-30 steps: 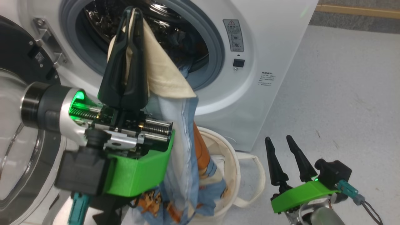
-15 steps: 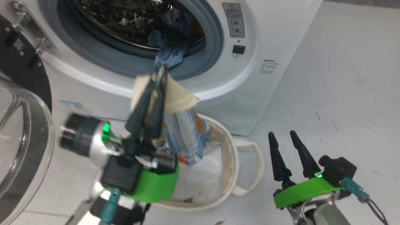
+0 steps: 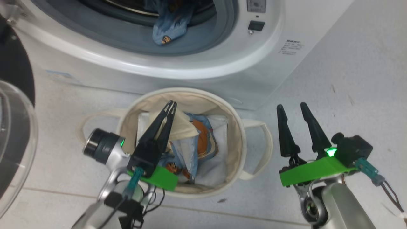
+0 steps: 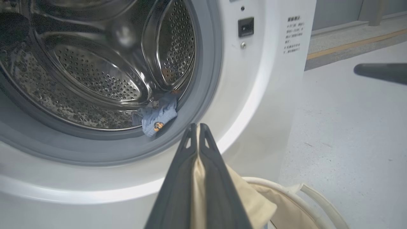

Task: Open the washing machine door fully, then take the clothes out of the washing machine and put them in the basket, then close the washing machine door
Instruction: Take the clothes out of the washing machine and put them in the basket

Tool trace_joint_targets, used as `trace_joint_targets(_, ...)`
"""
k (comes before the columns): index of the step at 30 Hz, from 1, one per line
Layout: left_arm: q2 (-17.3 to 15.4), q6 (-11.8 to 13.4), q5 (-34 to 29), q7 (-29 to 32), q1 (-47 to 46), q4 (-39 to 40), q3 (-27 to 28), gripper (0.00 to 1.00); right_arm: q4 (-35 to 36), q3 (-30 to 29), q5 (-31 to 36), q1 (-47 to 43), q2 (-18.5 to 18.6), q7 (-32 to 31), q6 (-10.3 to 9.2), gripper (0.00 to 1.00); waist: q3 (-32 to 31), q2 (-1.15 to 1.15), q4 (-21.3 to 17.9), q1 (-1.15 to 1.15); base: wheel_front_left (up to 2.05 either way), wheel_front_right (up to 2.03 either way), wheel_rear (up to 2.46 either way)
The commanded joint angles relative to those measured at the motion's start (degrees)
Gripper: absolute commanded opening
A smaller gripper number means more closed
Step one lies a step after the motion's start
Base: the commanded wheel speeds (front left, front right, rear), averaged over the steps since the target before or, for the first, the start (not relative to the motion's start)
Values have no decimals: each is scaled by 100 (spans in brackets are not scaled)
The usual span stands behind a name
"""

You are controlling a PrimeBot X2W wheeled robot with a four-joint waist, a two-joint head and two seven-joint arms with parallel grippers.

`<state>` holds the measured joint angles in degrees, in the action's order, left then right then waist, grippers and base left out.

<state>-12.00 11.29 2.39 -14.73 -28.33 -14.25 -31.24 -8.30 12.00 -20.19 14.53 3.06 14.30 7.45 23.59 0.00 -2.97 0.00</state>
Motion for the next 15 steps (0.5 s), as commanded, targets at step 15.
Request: trace_joint_targets(15, 64, -282, -51, -27, -1051, -1872, 321, 0, 332, 118, -138, 382, -18, 70, 3, 100, 931, 0, -553, 0, 0, 0, 0)
